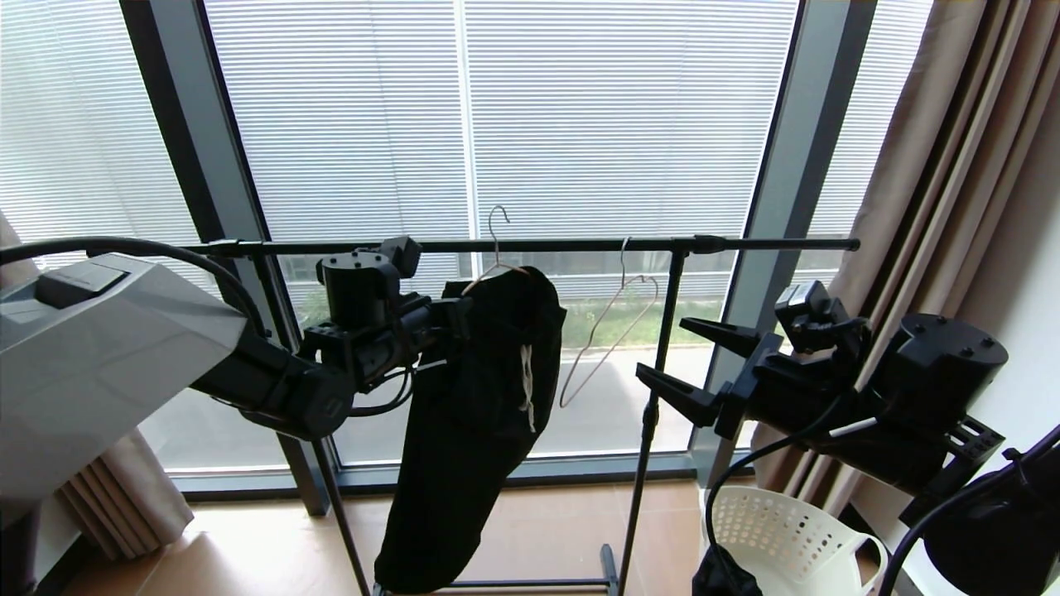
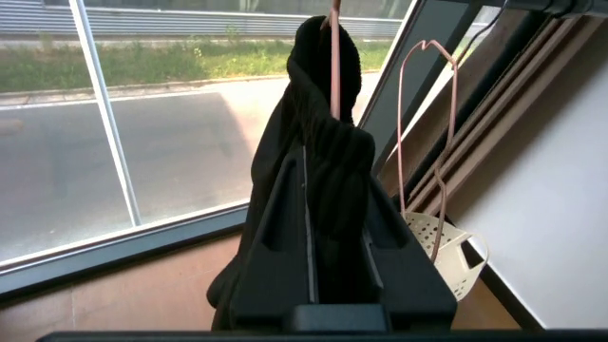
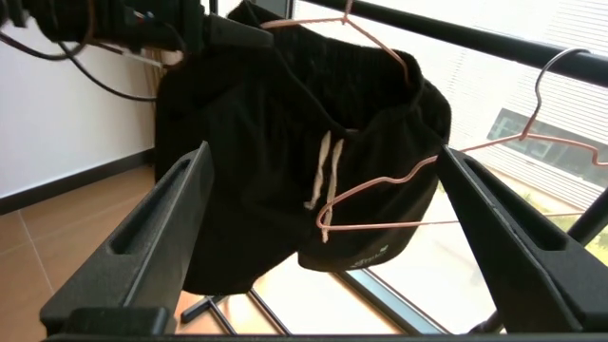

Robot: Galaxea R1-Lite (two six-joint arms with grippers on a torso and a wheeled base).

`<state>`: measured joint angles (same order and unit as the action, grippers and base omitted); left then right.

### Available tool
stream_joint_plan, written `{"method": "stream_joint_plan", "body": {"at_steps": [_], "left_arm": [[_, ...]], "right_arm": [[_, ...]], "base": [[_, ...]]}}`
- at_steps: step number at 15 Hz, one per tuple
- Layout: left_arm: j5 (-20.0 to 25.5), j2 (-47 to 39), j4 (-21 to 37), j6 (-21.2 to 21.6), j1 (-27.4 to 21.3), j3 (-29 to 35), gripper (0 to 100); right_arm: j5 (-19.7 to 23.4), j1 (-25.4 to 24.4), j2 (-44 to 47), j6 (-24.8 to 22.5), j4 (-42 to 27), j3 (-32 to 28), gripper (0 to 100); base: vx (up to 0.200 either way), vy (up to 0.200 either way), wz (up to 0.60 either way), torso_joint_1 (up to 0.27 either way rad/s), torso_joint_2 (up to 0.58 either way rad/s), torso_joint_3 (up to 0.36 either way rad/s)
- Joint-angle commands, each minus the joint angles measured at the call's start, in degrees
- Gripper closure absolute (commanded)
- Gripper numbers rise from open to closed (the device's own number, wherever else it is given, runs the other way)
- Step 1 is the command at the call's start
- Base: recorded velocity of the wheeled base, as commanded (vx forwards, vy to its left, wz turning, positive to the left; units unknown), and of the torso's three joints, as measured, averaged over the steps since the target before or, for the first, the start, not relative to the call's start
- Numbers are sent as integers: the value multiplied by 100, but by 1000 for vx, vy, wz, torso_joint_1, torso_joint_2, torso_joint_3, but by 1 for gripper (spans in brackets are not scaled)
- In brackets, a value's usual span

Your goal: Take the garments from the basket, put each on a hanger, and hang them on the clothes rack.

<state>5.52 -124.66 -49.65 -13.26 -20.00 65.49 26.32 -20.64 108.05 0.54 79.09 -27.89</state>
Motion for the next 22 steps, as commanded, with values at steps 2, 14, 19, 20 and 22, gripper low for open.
{"method": "stream_joint_plan", "body": {"at_steps": [2, 14, 19, 20, 22], "left_arm": [[-192, -621, 8, -1, -65, 526, 100], [-192, -841, -1, -1, -83, 562, 0], [-166, -656, 333, 52, -83, 395, 0], [-166, -612, 386, 52, -83, 377, 0], [-157, -419, 483, 96, -170, 245, 0]], "right_arm": [[5, -2, 15, -1, 1, 3, 0], [5, -2, 103, -10, 18, 21, 0], [5, -2, 103, -10, 18, 21, 0], [5, -2, 94, -10, 18, 29, 0], [5, -2, 94, -10, 18, 29, 0]], "base": [[0, 0, 0, 0, 0, 0], [0, 0, 0, 0, 0, 0], [0, 0, 0, 0, 0, 0], [0, 0, 0, 0, 0, 0], [0, 0, 0, 0, 0, 0]]}}
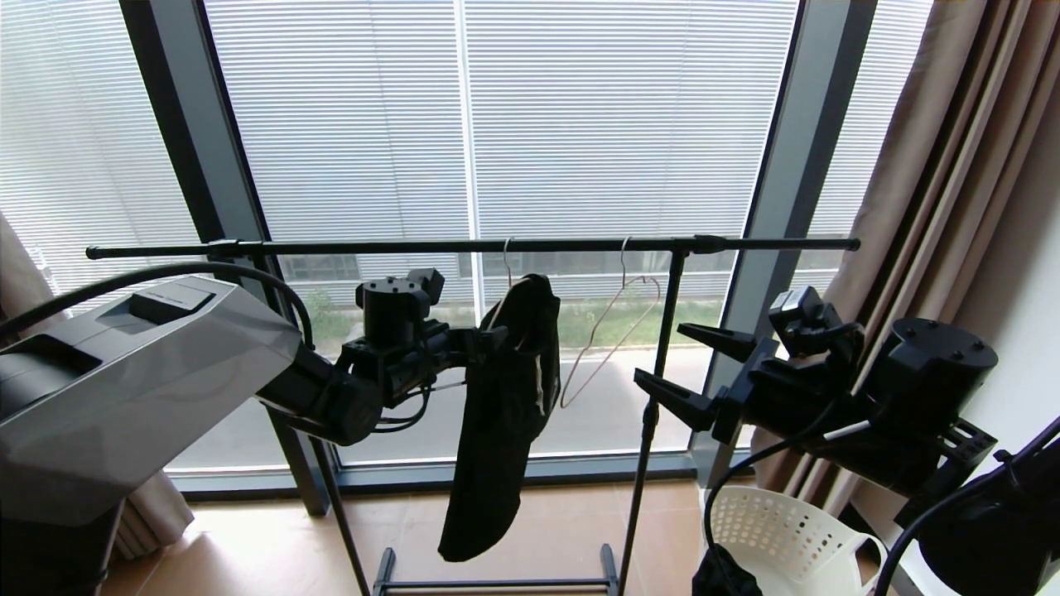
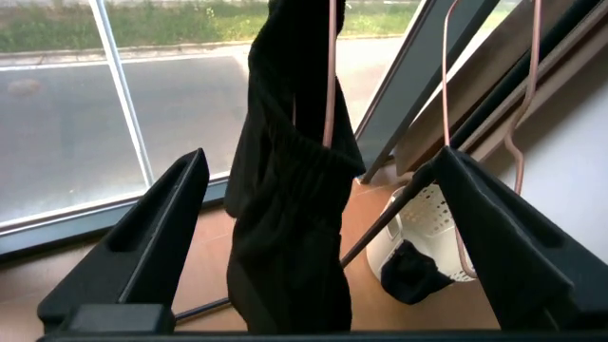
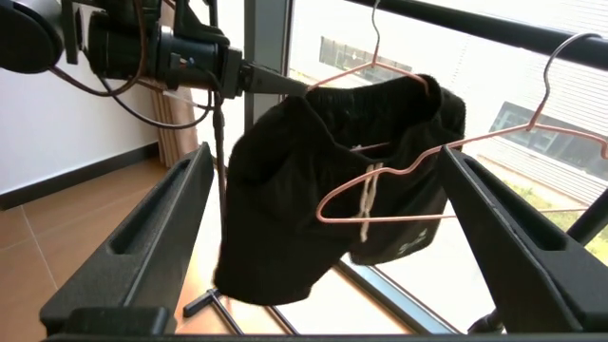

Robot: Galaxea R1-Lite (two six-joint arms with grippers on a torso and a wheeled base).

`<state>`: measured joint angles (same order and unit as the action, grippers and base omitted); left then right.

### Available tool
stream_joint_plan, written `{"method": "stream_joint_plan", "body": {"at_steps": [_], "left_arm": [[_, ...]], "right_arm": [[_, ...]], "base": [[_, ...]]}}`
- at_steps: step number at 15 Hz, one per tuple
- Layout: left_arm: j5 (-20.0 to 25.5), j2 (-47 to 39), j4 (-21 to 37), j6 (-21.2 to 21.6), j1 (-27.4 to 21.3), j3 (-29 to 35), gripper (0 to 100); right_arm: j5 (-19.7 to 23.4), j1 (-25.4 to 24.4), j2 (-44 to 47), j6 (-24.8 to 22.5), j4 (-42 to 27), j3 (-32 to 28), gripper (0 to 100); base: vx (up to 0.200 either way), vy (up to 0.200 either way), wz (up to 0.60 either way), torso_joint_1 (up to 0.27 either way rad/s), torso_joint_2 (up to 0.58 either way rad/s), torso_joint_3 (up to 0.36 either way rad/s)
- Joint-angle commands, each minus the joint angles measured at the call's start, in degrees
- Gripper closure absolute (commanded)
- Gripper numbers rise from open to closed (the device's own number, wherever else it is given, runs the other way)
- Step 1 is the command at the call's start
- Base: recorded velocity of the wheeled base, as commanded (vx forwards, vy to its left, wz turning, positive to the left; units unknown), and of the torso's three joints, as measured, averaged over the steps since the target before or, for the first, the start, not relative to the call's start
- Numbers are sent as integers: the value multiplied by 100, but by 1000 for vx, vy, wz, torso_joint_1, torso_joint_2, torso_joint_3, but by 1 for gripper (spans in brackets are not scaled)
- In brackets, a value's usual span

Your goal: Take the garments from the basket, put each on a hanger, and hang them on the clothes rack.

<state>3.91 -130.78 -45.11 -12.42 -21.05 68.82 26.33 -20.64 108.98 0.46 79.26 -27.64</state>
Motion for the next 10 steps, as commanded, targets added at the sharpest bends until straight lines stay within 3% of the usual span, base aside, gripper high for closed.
{"method": "stream_joint_plan", "body": {"at_steps": [1, 2, 5, 10], "left_arm": [[4, 413, 142, 91, -92, -272, 0], [4, 431, 151, 100, -92, -299, 0], [4, 1863, 221, 557, -206, -1696, 0], [-13, 4104, 230, 592, -197, -3577, 0]], "right_arm": [[4, -2, 0, -2, 1, 4, 0], [4, -2, 0, -2, 1, 4, 0], [4, -2, -61, -55, 1, 21, 0], [-14, -28, -624, -389, 19, 426, 0]], "base": [[0, 0, 0, 0, 0, 0], [0, 0, 0, 0, 0, 0], [0, 0, 0, 0, 0, 0], [0, 0, 0, 0, 0, 0]]}}
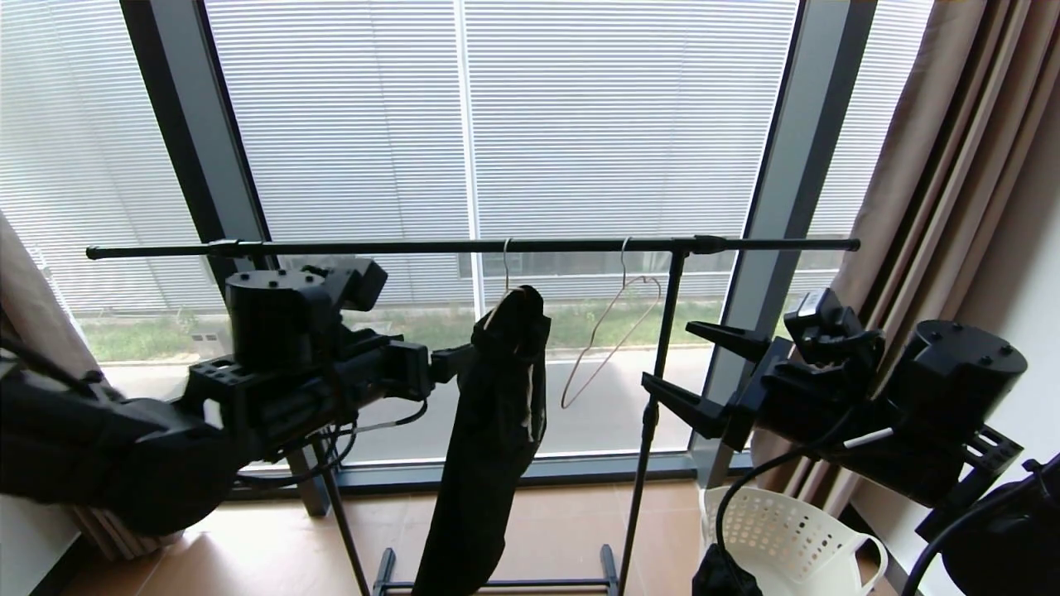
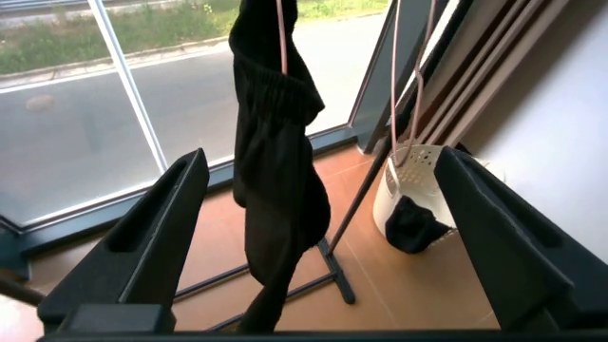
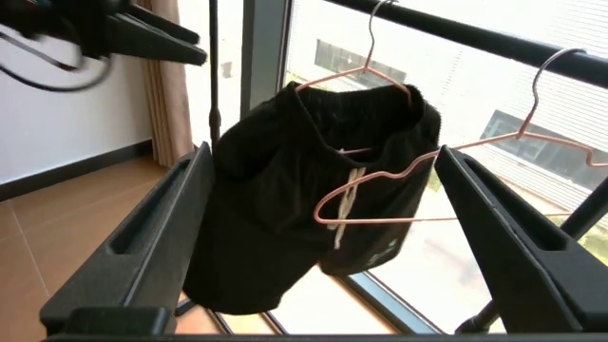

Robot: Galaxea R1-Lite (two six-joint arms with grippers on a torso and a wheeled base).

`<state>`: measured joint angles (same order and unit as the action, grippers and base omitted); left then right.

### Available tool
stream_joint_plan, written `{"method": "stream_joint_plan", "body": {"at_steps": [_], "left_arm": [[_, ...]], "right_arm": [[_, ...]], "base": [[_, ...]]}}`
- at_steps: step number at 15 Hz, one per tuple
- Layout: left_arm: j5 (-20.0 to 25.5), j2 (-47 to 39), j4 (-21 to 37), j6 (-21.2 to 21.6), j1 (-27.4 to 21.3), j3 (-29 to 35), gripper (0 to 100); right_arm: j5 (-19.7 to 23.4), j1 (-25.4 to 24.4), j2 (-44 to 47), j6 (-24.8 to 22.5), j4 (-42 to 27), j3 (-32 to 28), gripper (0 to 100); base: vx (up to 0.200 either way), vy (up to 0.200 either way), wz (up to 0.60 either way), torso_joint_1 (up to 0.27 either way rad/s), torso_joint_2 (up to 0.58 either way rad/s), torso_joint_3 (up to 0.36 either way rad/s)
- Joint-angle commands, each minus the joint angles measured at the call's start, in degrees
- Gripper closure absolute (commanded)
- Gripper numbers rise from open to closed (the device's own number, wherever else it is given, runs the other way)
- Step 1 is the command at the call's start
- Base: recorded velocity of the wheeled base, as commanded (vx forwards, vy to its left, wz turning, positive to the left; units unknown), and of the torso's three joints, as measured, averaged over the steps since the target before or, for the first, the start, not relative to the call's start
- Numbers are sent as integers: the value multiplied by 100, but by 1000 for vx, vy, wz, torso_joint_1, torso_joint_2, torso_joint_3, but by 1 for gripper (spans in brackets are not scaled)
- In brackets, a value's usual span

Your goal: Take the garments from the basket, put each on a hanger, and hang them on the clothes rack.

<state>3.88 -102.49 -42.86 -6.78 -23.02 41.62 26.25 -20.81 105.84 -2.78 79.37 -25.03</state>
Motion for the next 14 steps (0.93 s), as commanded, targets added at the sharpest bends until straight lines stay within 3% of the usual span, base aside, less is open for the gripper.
{"method": "stream_joint_plan", "body": {"at_steps": [1, 3, 6, 9, 10, 12, 14], "left_arm": [[-19, 1785, -3, 36, -1, -1499, 0], [-19, 2418, -12, 45, 25, -2228, 0], [-27, 2910, -29, 98, 16, -2905, 0], [-19, 3780, -29, 309, -10, -3687, 0], [-19, 4123, -20, 388, -10, -3933, 0], [-36, 4755, 111, 476, -1, -4162, 0], [-45, 5388, 841, 476, 34, -4162, 0]], "right_arm": [[-146, -11, -758, -364, -10, 525, 0], [-665, -55, -1391, -522, -10, 1211, 0], [-955, -108, -2076, -539, -36, 2037, 0], [-1693, -108, -2876, -539, -326, 2503, 0], [-1965, -108, -3403, -539, -845, 2503, 0], [-2071, -151, -4669, -619, -2295, 2503, 0], [-2071, -160, -5829, -750, -3798, 2503, 0]], "base": [[0, 0, 0, 0, 0, 0], [0, 0, 0, 0, 0, 0], [0, 0, 0, 0, 0, 0], [0, 0, 0, 0, 0, 0], [0, 0, 0, 0, 0, 0], [0, 0, 0, 0, 0, 0], [0, 0, 0, 0, 0, 0]]}}
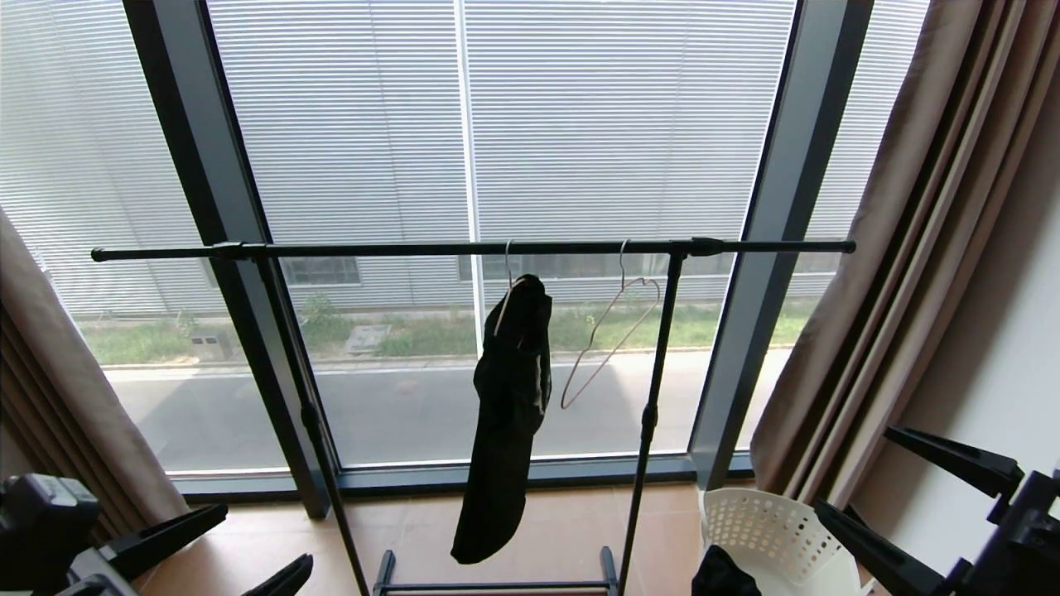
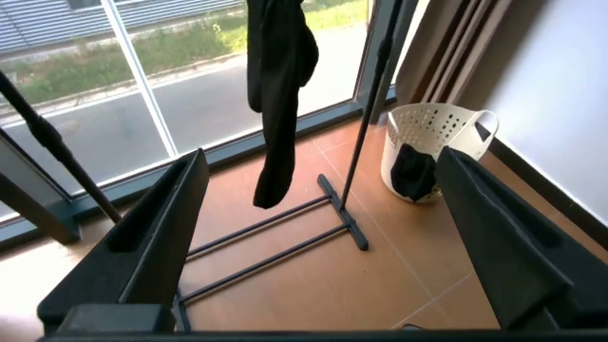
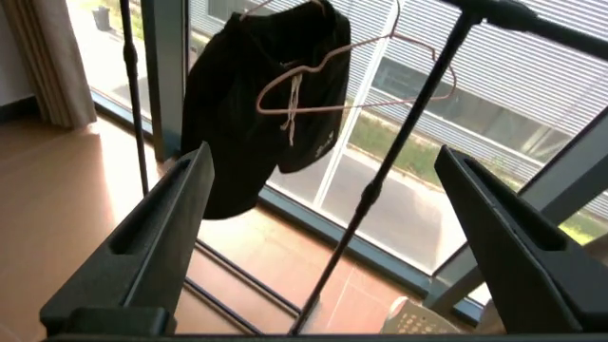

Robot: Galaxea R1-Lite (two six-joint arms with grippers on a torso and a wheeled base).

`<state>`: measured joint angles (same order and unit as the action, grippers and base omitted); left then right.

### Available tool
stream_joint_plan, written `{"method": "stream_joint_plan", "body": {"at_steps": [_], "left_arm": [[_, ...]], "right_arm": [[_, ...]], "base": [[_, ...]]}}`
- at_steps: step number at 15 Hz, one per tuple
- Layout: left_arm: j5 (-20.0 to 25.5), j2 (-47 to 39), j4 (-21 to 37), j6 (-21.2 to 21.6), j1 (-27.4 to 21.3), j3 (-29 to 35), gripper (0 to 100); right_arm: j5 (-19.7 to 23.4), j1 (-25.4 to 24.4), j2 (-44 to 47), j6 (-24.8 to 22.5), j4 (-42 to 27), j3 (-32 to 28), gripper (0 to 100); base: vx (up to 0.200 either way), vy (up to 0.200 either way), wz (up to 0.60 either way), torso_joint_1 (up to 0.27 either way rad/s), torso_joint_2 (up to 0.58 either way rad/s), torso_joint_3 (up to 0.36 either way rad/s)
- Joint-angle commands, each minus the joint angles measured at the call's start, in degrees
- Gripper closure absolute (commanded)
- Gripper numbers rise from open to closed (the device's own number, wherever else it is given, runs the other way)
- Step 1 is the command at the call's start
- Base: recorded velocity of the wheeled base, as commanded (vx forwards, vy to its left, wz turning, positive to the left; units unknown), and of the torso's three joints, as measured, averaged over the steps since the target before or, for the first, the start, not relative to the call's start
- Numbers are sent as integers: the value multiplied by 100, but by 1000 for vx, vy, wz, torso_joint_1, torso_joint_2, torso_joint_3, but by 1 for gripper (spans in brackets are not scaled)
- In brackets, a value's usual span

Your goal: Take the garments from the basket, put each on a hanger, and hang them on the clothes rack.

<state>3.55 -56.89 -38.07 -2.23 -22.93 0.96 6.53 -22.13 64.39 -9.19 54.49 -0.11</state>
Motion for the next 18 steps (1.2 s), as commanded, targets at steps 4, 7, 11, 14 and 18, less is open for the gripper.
{"method": "stream_joint_plan", "body": {"at_steps": [4, 7, 11, 14, 18], "left_arm": [[-3, 2437, 2577, 12, 25, -96, 0], [-3, 3158, 3412, 12, 201, -96, 0], [-21, 3044, 3429, 30, 755, -96, 0], [-161, 3211, 3464, 364, 1634, -96, 0], [-144, 4336, 4000, 698, 1959, -61, 0]], "right_arm": [[-73, -29, -3714, -153, -3709, 11, 0], [41, -11, -4857, -74, -5273, 11, 0], [-91, 349, -4875, 198, -5326, 11, 0], [-73, 1132, -5525, 225, -5353, 11, 0], [-117, 1606, -5877, 480, -5326, 11, 0]], "base": [[0, 0, 0, 0, 0, 0], [0, 0, 0, 0, 0, 0], [0, 0, 0, 0, 0, 0], [0, 0, 0, 0, 0, 0], [0, 0, 0, 0, 0, 0]]}}
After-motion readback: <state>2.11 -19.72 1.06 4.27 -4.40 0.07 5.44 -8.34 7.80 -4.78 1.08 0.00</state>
